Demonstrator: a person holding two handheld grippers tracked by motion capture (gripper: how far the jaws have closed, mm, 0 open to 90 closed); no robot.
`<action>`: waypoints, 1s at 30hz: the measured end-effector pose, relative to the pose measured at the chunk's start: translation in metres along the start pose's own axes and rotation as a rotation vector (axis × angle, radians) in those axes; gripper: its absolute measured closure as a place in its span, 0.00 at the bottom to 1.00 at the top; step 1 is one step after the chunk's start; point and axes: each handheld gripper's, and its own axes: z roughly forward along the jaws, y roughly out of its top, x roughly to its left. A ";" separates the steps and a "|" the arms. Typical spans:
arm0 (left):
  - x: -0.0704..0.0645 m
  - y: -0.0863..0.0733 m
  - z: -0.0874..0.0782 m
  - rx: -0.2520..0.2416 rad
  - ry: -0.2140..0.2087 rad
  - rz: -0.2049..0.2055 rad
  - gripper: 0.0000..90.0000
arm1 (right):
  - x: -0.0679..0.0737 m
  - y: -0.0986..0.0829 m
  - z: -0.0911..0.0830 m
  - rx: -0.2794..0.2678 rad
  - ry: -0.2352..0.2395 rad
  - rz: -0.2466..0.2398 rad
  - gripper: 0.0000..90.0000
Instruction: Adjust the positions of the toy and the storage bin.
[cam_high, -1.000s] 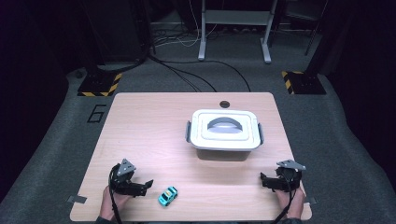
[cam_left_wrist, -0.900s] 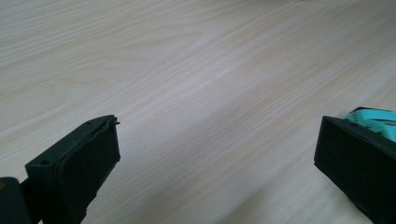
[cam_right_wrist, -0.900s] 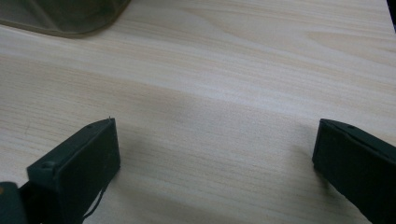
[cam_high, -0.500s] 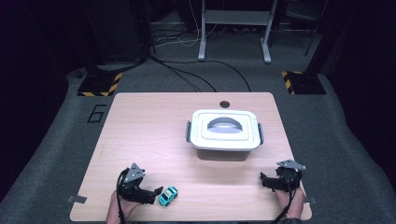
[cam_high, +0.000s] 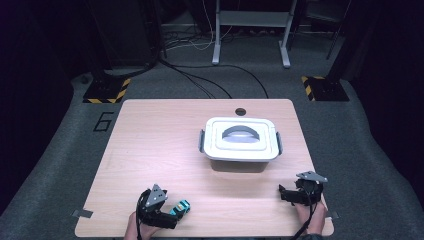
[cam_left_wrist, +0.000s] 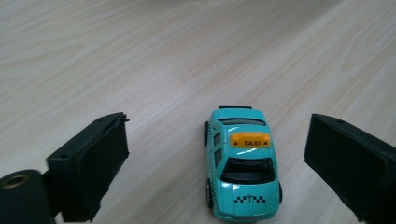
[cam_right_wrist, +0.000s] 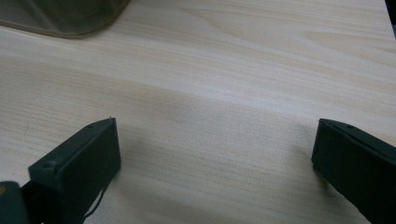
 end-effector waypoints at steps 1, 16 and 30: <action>-0.004 -0.002 0.003 0.005 0.006 0.008 0.17 | 0.000 0.000 0.000 0.000 0.000 0.000 0.00; -0.012 -0.016 0.014 0.026 0.029 0.019 0.46 | 0.000 0.000 0.000 -0.001 0.000 0.000 0.01; -0.014 -0.018 0.016 0.002 0.011 0.009 0.56 | 0.000 0.000 0.000 -0.002 0.000 0.001 0.01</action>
